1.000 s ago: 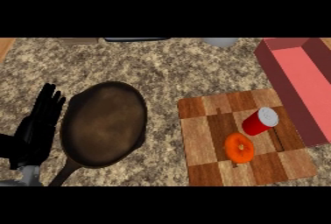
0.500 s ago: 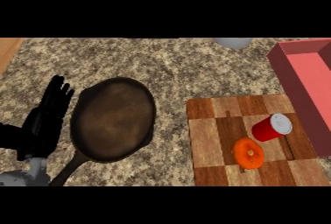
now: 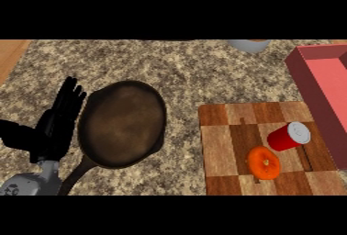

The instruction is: Pick the squash from the cutting board and place it in the cardboard box

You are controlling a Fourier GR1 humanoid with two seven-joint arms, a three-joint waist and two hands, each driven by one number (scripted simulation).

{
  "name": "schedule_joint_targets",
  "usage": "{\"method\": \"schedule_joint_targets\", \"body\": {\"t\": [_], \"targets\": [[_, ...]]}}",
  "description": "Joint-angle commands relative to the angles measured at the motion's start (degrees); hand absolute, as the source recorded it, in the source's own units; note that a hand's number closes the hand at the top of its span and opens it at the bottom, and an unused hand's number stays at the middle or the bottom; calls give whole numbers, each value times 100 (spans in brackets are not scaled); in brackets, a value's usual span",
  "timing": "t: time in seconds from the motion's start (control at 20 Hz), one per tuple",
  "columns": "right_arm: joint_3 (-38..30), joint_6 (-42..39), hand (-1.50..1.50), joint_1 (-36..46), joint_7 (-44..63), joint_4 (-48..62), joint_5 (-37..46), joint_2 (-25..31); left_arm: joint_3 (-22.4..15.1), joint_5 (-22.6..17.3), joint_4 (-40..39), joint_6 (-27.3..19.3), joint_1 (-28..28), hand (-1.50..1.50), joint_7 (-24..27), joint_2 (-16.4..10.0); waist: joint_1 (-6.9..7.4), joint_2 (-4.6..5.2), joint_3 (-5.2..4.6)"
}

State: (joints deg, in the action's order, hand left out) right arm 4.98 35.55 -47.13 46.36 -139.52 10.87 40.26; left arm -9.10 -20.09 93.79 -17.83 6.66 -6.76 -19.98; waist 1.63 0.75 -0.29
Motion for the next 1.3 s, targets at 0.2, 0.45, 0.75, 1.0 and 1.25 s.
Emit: {"method": "schedule_joint_targets", "body": {"t": [0.2,0.45,0.75,1.0,1.25], "targets": [[471,-145,-150,1603,2477,-245,1093,391,68,84,5,73,-62,0,-68,33,5,-32,11],[1070,-298,-150,2685,2913,313,1297,-3,129,149,-410,117,277,0,-1,235,-70,-41,15],[1255,-670,-150,3467,3357,751,2012,-627,207,253,-120,42,223,0,-181,203,-96,-57,17],[1547,-852,-150,3294,3385,773,2730,-1236,390,97,100,301,-255,0,-122,106,-132,-75,18],[1855,-995,-150,3534,3185,1306,3026,-1906,574,56,-8,453,-41,0,-235,18,-137,-65,21]]}}
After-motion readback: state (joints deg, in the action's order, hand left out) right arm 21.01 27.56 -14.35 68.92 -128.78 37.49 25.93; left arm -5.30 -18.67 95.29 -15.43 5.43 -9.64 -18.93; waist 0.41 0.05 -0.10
